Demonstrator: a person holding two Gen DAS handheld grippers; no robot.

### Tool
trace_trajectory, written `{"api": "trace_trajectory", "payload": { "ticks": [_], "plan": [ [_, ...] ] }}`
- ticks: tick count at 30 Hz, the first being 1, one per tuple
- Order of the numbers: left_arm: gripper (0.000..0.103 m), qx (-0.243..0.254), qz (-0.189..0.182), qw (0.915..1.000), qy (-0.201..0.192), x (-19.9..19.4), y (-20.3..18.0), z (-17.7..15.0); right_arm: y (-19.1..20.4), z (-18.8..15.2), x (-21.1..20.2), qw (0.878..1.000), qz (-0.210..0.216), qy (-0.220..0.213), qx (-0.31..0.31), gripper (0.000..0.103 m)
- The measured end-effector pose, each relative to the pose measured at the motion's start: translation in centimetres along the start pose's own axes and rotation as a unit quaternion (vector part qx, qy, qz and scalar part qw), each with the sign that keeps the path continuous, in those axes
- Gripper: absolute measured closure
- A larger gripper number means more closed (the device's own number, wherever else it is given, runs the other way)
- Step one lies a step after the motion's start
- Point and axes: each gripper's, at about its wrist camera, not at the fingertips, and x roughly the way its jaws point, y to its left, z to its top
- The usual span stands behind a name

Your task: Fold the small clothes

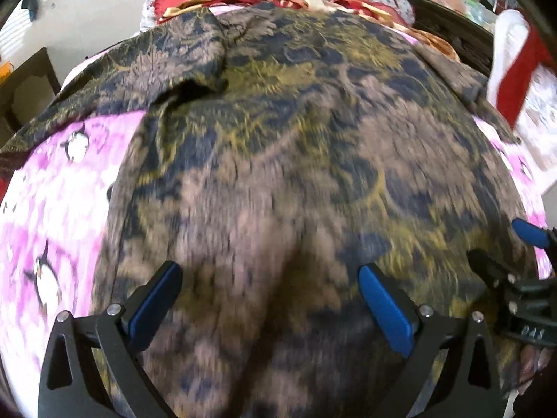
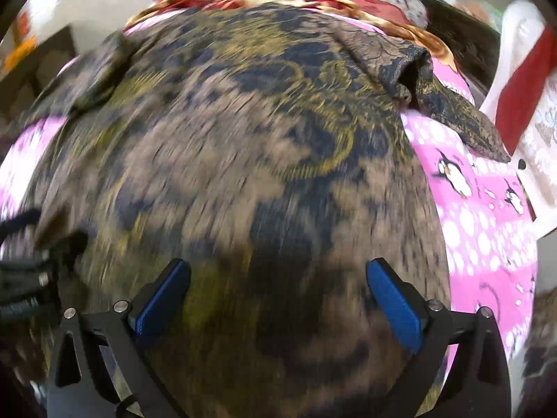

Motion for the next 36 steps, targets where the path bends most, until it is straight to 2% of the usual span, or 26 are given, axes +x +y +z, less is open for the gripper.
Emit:
{"api": "trace_trajectory", "payload": {
  "ticks": [6, 9, 11, 13, 15, 19, 23, 26, 28, 31, 34, 36],
  "plan": [
    [0.000, 0.026, -0.009, 0.9996, 0.002, -1.1, 0.2, -2.0, -0.5, -5.5, -3.0, 0.999, 0.023, -0.033, -0.004, 0.001],
    [0.000, 0.022, -0.011, 0.9994, 0.024, -1.3, 0.2, -1.3, 0.3, -6.6, -3.5, 0.999, 0.004, -0.041, -0.032, 0.001],
    [0.001, 0.008, -0.022, 0.9996, 0.015, -2.4, 0.8, -0.3, 0.2, -6.1, -3.4, 0.999, 0.003, -0.028, -0.036, 0.001],
    [0.001, -0.011, -0.006, 0.9998, -0.016, -3.8, 1.8, 1.0, 0.1, -5.0, -3.7, 0.999, 0.008, 0.003, -0.046, 0.003],
    [0.001, -0.026, 0.016, 0.9990, -0.033, -4.4, 2.9, 2.7, -0.1, -3.5, -4.5, 0.999, 0.018, 0.003, -0.043, 0.008],
    [0.001, -0.055, 0.042, 0.9967, -0.043, -3.7, 4.6, 6.5, 0.0, 0.5, -6.4, 0.997, 0.028, -0.062, -0.025, 0.008],
    [0.001, -0.070, 0.079, 0.9937, -0.037, -1.8, 5.2, 8.7, 0.0, 4.5, -6.7, 0.989, 0.025, -0.145, 0.026, 0.008],
    [0.001, -0.086, 0.075, 0.9928, -0.037, -1.4, 5.3, 9.2, 0.7, 6.3, -4.7, 0.983, -0.011, -0.183, 0.023, 0.008],
    [0.001, -0.090, 0.074, 0.9923, -0.041, -1.4, 5.3, 9.2, 1.2, 7.0, -3.1, 0.981, -0.041, -0.191, 0.011, 0.008],
    [0.001, -0.086, 0.076, 0.9926, -0.040, -1.2, 5.0, 9.5, 0.7, 7.4, 0.2, 0.981, -0.091, -0.171, -0.001, 0.008],
    [0.001, -0.078, 0.083, 0.9928, -0.039, -0.9, 4.7, 9.6, -0.8, 7.1, 3.6, 0.990, -0.085, -0.107, 0.032, 0.009],
    [0.001, -0.076, 0.085, 0.9927, -0.040, -0.7, 4.6, 9.7, -1.5, 7.1, 4.1, 0.992, -0.072, -0.094, 0.049, 0.009]
  ]
}}
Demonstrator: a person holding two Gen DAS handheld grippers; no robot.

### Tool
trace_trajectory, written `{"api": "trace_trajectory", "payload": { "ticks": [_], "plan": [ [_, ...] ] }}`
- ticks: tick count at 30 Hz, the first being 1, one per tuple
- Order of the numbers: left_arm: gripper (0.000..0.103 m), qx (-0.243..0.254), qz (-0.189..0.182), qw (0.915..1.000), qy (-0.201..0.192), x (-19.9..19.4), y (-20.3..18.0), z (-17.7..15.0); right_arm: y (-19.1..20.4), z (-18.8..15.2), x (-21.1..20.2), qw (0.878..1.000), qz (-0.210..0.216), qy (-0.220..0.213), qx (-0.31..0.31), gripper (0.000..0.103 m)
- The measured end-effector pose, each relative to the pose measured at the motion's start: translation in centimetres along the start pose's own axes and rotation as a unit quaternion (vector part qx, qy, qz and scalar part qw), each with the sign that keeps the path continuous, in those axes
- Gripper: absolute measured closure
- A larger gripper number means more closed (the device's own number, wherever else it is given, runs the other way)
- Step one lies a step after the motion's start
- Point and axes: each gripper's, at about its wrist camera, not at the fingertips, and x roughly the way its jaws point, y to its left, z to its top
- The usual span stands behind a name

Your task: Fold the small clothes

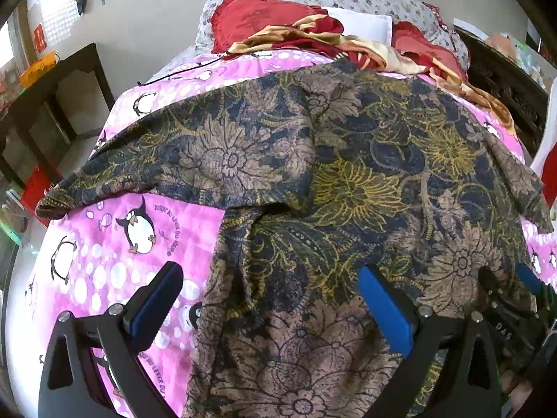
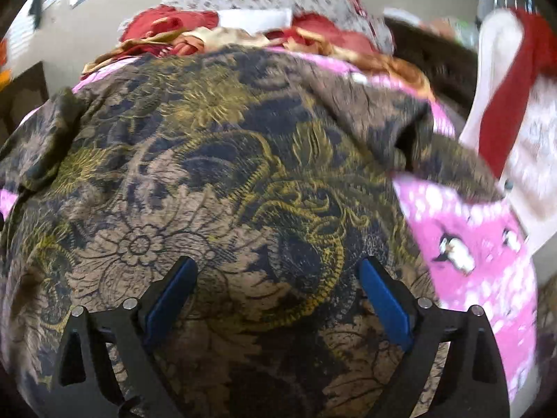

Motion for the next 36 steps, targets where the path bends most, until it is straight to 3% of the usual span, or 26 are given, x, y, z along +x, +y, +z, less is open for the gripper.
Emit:
{"api": "trace_trajectory", "payload": {
  "ticks": [20, 23, 26, 31, 36],
  "plan": [
    [0.001, 0.016, -0.006, 0.9991, -0.039, -1.6, 0.1, -0.4, 0.1, 0.1, 0.4, 1.000, 0.000, 0.007, 0.001, 0.005],
    [0.001, 0.018, -0.019, 0.9975, -0.065, -2.4, 0.5, -0.8, 0.0, 0.1, 0.4, 1.000, 0.000, 0.006, 0.002, 0.005],
    [0.001, 0.018, -0.053, 0.9966, -0.060, -2.5, 1.5, -1.0, 0.3, 0.0, -0.1, 1.000, -0.012, -0.008, -0.003, 0.006],
    [0.001, 0.011, -0.061, 0.9959, -0.065, -2.6, 6.5, -1.7, 1.8, -0.5, -2.4, 0.996, -0.045, -0.068, -0.038, 0.010],
    [0.001, -0.062, -0.093, 0.9920, -0.059, -2.7, 16.2, -0.3, 3.4, -0.5, -1.1, 0.994, -0.061, -0.042, -0.083, 0.010]
  ]
}}
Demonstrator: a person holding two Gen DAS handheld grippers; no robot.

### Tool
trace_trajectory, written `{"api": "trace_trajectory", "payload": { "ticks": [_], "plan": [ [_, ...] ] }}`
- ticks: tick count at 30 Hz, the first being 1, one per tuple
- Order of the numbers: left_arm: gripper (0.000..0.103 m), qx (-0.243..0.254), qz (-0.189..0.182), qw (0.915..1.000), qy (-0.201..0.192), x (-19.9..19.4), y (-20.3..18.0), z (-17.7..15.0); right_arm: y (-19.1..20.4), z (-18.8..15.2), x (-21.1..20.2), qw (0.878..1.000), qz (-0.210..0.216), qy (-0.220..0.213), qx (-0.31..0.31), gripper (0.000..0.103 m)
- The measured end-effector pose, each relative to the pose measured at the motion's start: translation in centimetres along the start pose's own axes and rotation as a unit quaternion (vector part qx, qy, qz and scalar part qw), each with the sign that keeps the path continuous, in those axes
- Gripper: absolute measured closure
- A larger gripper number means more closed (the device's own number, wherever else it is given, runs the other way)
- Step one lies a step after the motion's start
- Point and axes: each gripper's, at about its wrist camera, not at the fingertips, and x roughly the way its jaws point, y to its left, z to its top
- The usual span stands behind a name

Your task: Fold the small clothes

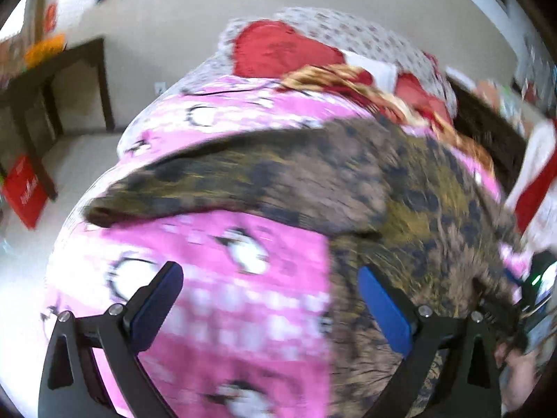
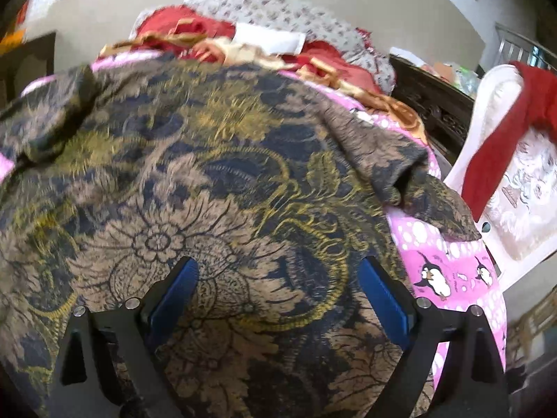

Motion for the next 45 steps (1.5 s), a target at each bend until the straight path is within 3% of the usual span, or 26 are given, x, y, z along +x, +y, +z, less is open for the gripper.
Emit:
{"api": "trace_trajectory", "payload": {
  "ticks": [3, 5, 8, 12, 13, 14, 15, 18, 21, 25, 28, 32, 34, 35, 36, 37, 38, 39, 42, 45],
  "plan": [
    [0.001, -0.074, -0.008, 0.9972, -0.010, -1.7, 6.5, 2.4, -0.1, -0.1, 0.3, 1.000, 0.005, 0.008, 0.002, 0.010],
    [0.001, -0.146, -0.003, 0.9893, -0.008, -2.2, 11.1, 3.6, -0.5, -0.1, 0.4, 1.000, 0.011, 0.010, 0.007, 0.010],
    [0.002, -0.283, -0.068, 0.9563, 0.029, -1.4, 16.8, 3.5, -0.6, -0.1, 0.6, 1.000, 0.013, 0.014, 0.008, 0.010],
    [0.002, -0.406, -0.196, 0.8902, 0.065, 1.3, 19.0, 1.5, -0.6, -0.1, 0.7, 1.000, 0.016, 0.016, 0.009, 0.010],
    [0.004, -0.430, -0.218, 0.8726, 0.077, 2.3, 19.0, 1.0, -0.5, -0.1, 0.7, 1.000, 0.015, 0.015, 0.009, 0.010],
    [0.009, -0.447, -0.227, 0.8613, 0.082, 2.9, 19.1, 0.8, -0.6, -0.1, 0.7, 1.000, 0.016, 0.015, 0.010, 0.010],
    [0.009, -0.459, -0.232, 0.8535, 0.085, 3.4, 19.1, 0.6, -0.6, -0.1, 0.7, 1.000, 0.016, 0.015, 0.010, 0.010],
    [0.015, -0.471, -0.254, 0.8407, 0.082, 4.8, 19.1, 1.4, -0.5, -0.1, 0.7, 1.000, 0.014, 0.015, 0.008, 0.010],
    [0.020, -0.508, -0.263, 0.8171, 0.070, 5.9, 19.9, 1.5, -0.6, -0.1, 0.7, 1.000, 0.015, 0.015, 0.009, 0.009],
    [0.030, -0.559, -0.247, 0.7879, 0.077, 7.1, 21.2, 0.1, -0.6, -0.1, 0.7, 1.000, 0.015, 0.015, 0.009, 0.009],
    [0.043, -0.577, -0.241, 0.7766, 0.074, 7.5, 22.0, -0.9, -0.6, 0.0, 0.8, 1.000, 0.016, 0.016, 0.009, 0.009],
    [0.069, -0.591, -0.221, 0.7722, 0.072, 7.8, 22.9, -1.5, -0.6, 0.0, 0.8, 1.000, 0.018, 0.017, 0.011, 0.009],
    [0.080, -0.579, -0.213, 0.7831, 0.075, 7.9, 22.8, -1.1, -0.6, -0.1, 0.8, 1.000, 0.018, 0.017, 0.011, 0.009],
    [0.092, -0.572, -0.211, 0.7891, 0.075, 7.8, 22.8, -0.9, -0.6, -0.1, 0.7, 1.000, 0.018, 0.017, 0.011, 0.009],
    [0.093, -0.565, -0.205, 0.7955, 0.073, 7.4, 22.6, -0.5, -0.6, -0.1, 0.7, 1.000, 0.017, 0.016, 0.010, 0.009],
    [0.094, -0.555, -0.195, 0.8062, 0.067, 6.8, 22.4, 0.0, -0.6, -0.1, 0.7, 1.000, 0.017, 0.016, 0.010, 0.009],
    [0.095, -0.530, -0.179, 0.8274, 0.053, 5.5, 22.2, 1.2, -0.6, 0.0, 0.7, 1.000, 0.017, 0.016, 0.010, 0.009],
    [0.095, -0.511, -0.167, 0.8427, 0.037, 4.3, 22.0, 2.2, -0.6, 0.0, 0.7, 1.000, 0.018, 0.017, 0.010, 0.009],
    [0.095, -0.444, -0.109, 0.8877, -0.054, -1.5, 22.1, 6.2, -0.7, 0.0, 0.7, 1.000, 0.019, 0.017, 0.011, 0.008],
    [0.095, -0.384, -0.049, 0.9110, -0.141, -7.2, 21.4, 9.5, -0.6, -0.1, 0.8, 1.000, 0.022, 0.017, 0.014, 0.008]
  ]
}}
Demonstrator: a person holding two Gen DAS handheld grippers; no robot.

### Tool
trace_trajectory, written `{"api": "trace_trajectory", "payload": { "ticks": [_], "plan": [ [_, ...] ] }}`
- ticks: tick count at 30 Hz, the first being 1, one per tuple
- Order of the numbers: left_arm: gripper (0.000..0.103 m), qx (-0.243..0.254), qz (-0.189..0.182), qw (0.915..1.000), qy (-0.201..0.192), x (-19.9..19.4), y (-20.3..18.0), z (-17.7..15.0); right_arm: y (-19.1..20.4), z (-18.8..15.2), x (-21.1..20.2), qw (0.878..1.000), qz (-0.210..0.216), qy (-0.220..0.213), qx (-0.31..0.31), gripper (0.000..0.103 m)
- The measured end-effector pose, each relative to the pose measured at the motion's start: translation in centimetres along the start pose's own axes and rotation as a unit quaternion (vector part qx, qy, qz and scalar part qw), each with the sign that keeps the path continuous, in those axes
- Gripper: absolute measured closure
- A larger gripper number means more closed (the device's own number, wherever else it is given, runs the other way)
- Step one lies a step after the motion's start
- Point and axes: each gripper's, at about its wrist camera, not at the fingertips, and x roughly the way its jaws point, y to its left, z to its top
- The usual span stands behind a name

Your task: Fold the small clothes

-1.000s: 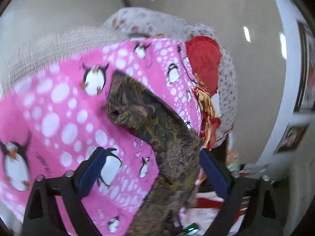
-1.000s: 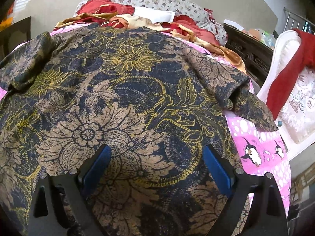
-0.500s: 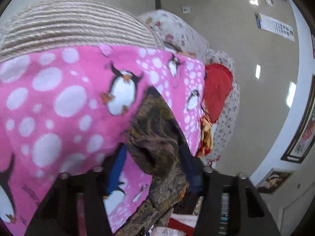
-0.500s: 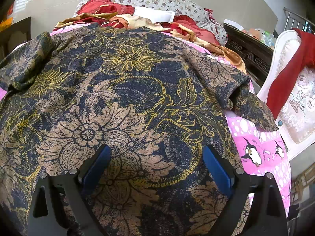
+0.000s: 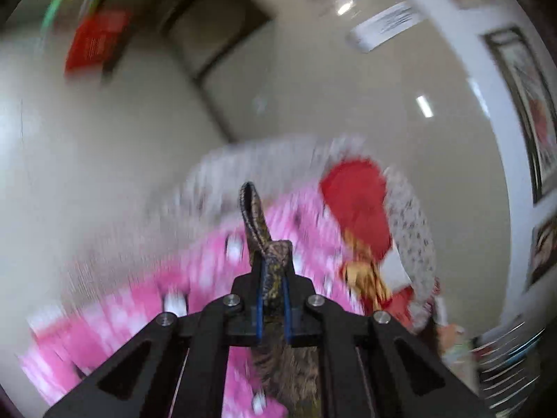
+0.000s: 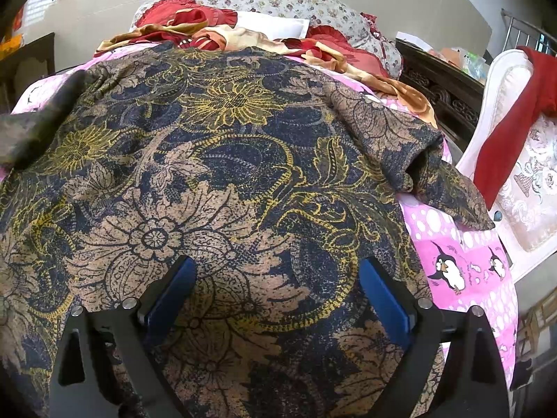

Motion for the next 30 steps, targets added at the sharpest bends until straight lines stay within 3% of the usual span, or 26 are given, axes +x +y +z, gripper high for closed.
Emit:
{"api": "trace_trajectory", "payload": {
  "ticks": [3, 5, 8, 11, 15, 19, 22, 26, 27, 29, 30],
  "plan": [
    [0.095, 0.070, -0.008, 0.9970, -0.034, -1.9, -4.2, 0.3, 0.0, 0.0, 0.0, 1.000, 0.000, 0.000, 0.000, 0.008],
    [0.095, 0.117, -0.038, 0.9924, -0.007, -1.2, -7.5, -1.3, 0.0, 0.0, 0.0, 1.000, -0.001, 0.000, 0.000, 0.008],
    [0.095, 0.194, -0.088, 0.9752, 0.059, 1.5, -13.3, -6.8, 0.0, 0.0, 0.1, 1.000, 0.000, 0.000, 0.000, 0.008],
    [0.095, 0.259, -0.137, 0.9448, 0.147, 5.7, -19.1, -15.9, -0.2, 0.0, 0.0, 1.000, 0.004, 0.000, 0.005, 0.008],
    [0.095, 0.301, -0.179, 0.9066, 0.235, 10.9, -24.0, -28.2, -1.7, -0.1, -0.5, 0.999, 0.026, 0.007, 0.042, 0.009],
    [0.095, 0.335, -0.192, 0.8698, 0.307, 14.6, -26.7, -40.0, -4.6, -0.7, -1.5, 0.995, 0.029, 0.022, 0.096, 0.011],
    [0.089, 0.373, -0.186, 0.8406, 0.345, 16.1, -26.9, -46.1, -6.0, -1.1, -3.0, 0.995, 0.027, 0.009, 0.099, 0.014],
    [0.066, 0.389, -0.194, 0.8234, 0.365, 14.2, -25.1, -48.0, -8.0, -0.3, -5.7, 0.994, 0.017, -0.044, 0.102, 0.016],
    [0.062, 0.400, -0.192, 0.8225, 0.356, 13.5, -24.3, -47.1, -8.4, 0.1, -6.2, 0.992, 0.032, -0.062, 0.106, 0.016],
    [0.046, 0.418, -0.189, 0.8238, 0.332, 11.6, -22.8, -45.9, -8.7, 1.6, -6.7, 0.985, 0.103, -0.098, 0.100, 0.016],
    [0.045, 0.422, -0.183, 0.8257, 0.326, 10.8, -21.7, -45.2, -8.4, 2.5, -6.4, 0.980, 0.138, -0.105, 0.094, 0.017]
  ]
}}
